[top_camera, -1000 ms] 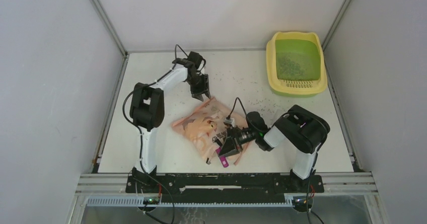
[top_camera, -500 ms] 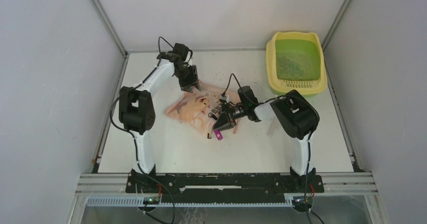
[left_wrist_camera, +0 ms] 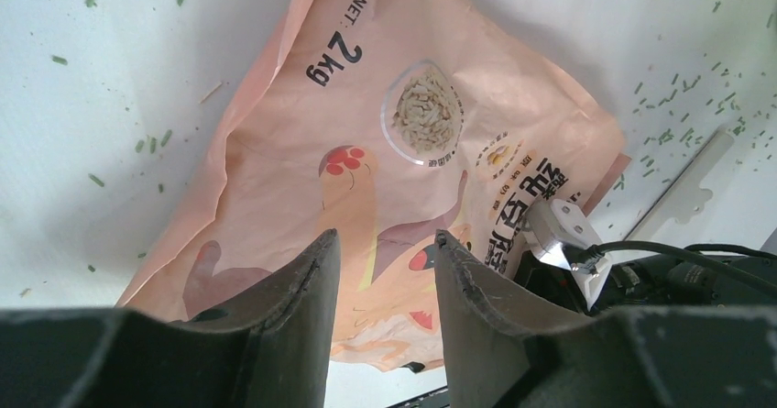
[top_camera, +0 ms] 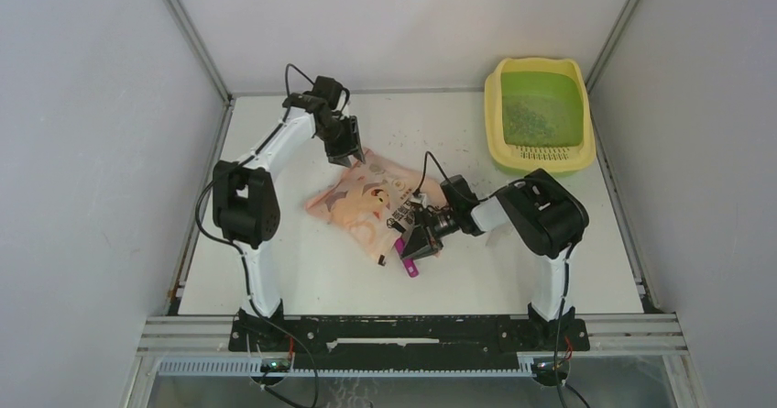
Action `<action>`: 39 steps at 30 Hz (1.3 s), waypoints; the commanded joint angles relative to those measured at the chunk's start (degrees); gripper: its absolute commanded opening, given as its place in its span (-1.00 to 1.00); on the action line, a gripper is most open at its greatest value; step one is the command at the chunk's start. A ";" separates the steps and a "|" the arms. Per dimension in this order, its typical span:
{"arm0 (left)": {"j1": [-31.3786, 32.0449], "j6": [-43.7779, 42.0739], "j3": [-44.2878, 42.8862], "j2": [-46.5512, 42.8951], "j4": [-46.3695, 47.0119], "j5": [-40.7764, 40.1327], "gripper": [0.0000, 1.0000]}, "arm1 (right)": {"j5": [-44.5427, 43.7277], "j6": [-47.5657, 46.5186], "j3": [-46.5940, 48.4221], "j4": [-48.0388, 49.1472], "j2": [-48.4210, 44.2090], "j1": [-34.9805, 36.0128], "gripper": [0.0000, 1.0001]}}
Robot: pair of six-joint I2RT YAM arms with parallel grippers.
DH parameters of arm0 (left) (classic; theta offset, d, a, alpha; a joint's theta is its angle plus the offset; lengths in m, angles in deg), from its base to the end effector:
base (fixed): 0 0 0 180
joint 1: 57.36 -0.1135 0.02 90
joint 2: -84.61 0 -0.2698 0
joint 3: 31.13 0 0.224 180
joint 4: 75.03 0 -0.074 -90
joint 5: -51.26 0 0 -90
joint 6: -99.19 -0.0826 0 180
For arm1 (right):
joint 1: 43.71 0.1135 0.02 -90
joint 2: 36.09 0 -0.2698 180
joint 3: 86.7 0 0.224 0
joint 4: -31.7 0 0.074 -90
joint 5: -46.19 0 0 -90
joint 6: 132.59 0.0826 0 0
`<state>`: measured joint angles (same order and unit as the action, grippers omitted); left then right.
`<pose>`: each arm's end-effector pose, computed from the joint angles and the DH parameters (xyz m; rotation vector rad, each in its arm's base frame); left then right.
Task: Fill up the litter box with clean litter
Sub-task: 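Scoop the cat litter from the cat litter bag.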
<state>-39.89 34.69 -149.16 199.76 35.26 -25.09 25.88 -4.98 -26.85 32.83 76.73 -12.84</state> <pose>0.3939 -0.1444 0.2272 -0.1278 2.8036 -0.5231 0.2375 0.2322 0.1026 0.4208 -2.3459 -1.7845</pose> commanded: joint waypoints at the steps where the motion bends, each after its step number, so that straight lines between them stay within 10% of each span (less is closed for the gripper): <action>1: 0.65 -0.45 1.25 -4.69 -0.07 -0.15 -0.06 | -1.14 4.01 -4.69 3.44 -2.85 0.51 -0.57; 14: 0.86 -0.46 1.25 -5.51 -0.24 0.07 -0.05 | -2.92 8.40 -14.97 6.96 -13.72 5.03 -0.75; 31: 0.90 -0.90 -0.54 -6.70 -1.73 -0.38 -0.05 | -9.57 38.33 -37.96 61.40 -14.56 11.26 -1.00; 39: 0.84 -0.95 -1.58 -6.76 -2.30 -0.14 -0.05 | -14.87 38.89 -41.27 65.93 -16.32 15.08 -1.00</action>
<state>-39.32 34.65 -148.36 196.99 33.20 -25.09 14.69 32.35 -67.72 90.18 62.61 0.45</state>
